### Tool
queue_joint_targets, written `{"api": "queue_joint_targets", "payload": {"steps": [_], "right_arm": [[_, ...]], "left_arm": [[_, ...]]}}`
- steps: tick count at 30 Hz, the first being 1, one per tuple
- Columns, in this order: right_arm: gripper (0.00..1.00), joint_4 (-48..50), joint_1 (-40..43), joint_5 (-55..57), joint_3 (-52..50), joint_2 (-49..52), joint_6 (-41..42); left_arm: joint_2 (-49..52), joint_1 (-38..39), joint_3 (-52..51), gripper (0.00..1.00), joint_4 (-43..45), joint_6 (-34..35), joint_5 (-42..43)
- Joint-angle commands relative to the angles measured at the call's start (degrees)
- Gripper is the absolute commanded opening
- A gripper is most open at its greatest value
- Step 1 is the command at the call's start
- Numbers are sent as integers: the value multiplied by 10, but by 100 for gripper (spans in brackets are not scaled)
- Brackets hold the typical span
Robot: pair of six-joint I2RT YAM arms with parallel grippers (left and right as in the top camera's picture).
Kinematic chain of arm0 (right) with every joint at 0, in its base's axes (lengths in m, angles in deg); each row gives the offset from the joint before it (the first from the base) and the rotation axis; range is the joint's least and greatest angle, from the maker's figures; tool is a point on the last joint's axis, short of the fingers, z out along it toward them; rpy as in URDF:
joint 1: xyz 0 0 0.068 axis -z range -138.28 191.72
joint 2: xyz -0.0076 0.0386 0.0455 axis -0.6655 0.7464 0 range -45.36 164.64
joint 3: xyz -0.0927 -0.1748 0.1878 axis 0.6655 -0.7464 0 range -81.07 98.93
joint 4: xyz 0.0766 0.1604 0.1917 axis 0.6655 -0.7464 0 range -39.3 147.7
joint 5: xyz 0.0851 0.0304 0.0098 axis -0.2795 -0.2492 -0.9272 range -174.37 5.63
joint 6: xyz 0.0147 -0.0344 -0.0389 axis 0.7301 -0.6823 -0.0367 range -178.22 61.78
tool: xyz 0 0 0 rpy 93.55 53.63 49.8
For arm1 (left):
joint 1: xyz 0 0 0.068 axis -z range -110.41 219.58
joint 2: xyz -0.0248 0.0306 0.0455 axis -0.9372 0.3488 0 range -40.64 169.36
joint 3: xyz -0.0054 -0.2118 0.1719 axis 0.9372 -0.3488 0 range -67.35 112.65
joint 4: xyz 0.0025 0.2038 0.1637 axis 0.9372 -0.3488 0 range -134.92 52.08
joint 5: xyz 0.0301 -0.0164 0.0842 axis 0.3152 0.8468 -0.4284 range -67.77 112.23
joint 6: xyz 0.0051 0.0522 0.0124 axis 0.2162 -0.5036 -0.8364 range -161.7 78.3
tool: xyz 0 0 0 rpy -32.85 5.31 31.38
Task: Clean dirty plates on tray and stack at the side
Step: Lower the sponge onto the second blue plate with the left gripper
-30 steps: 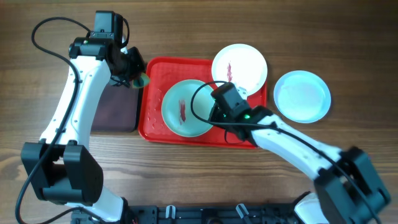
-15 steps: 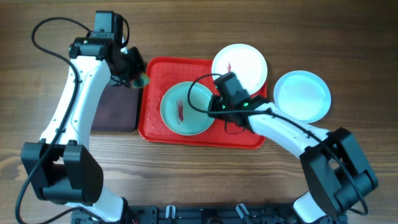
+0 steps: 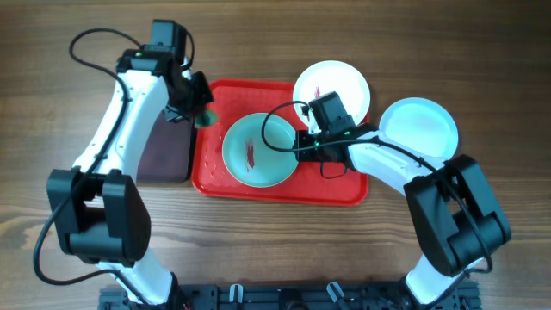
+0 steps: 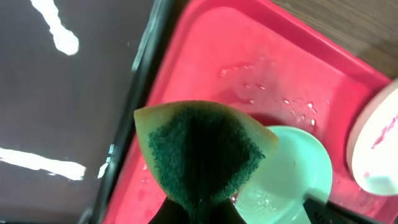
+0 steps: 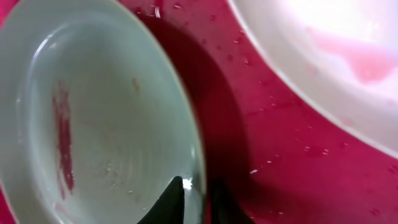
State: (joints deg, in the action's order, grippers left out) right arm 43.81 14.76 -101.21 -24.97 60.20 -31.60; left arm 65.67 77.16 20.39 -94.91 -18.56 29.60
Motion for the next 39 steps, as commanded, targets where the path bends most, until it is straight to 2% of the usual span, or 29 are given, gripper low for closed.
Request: {"api": "queue_joint_targets", "payload": {"steps": [1, 5, 18, 20, 21, 30, 39], "right_arm": [[15, 6, -2, -26, 13, 13, -20], [9, 16, -2, -26, 13, 15, -19], [12, 44, -18, -31, 13, 33, 24], [9, 46, -21, -31, 13, 40, 46], [4, 47, -21, -32, 13, 47, 62], [4, 48, -21, -32, 13, 59, 119], [4, 51, -21, -7, 13, 59, 202]], "left_arm": [[5, 17, 2, 4, 2, -35, 11], [7, 20, 2, 4, 0, -35, 11], [25, 21, -33, 4, 11, -35, 23], [25, 21, -33, 4, 11, -35, 36], [25, 21, -33, 4, 10, -35, 41], [25, 51, -82, 4, 32, -49, 39], [25, 69, -171, 4, 81, -3, 33]]}}
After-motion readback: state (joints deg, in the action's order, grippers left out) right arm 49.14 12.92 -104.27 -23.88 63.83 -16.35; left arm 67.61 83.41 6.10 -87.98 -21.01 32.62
